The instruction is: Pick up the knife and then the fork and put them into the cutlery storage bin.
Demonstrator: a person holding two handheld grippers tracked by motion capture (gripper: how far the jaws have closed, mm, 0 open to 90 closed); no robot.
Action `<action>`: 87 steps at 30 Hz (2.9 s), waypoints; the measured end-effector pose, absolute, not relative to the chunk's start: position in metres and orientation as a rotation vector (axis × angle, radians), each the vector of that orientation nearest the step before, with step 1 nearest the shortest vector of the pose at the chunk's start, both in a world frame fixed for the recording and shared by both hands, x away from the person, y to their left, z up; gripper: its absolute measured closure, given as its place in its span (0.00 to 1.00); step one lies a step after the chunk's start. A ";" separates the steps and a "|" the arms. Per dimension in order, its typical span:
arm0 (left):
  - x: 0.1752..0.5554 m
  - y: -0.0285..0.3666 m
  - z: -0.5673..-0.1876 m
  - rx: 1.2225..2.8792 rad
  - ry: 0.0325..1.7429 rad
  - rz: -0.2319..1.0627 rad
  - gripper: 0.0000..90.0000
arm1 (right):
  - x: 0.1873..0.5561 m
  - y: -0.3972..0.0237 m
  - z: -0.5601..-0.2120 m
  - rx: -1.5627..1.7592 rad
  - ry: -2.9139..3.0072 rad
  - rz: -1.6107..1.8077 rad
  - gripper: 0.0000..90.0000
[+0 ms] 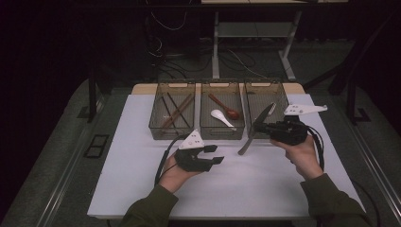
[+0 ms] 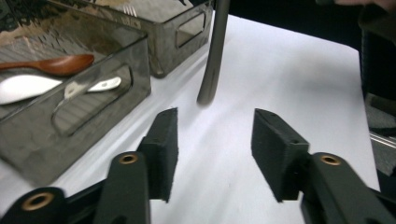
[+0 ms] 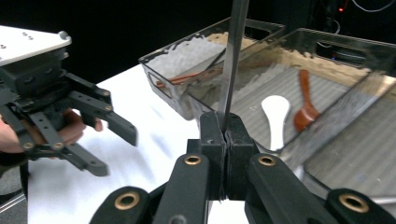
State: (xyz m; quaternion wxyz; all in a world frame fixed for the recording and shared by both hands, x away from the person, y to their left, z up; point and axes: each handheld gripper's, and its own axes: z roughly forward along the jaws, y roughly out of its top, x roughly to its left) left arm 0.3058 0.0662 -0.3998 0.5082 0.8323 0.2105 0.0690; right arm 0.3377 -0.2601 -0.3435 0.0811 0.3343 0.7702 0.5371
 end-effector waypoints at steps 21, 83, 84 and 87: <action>0.283 0.150 -0.426 2.008 0.658 0.215 0.13 | 0.375 -0.340 -0.287 1.108 2.104 1.422 0.98; 0.275 0.153 -0.435 2.033 0.660 0.181 0.00 | 0.498 -0.298 -0.383 1.295 2.432 1.012 0.63; 0.275 0.153 -0.435 2.034 0.660 0.179 0.00 | 0.497 -0.299 -0.382 1.290 2.427 1.023 0.60; 0.276 0.152 -0.435 2.036 0.664 0.177 0.00 | 0.485 -0.303 -0.377 1.265 2.368 1.088 0.50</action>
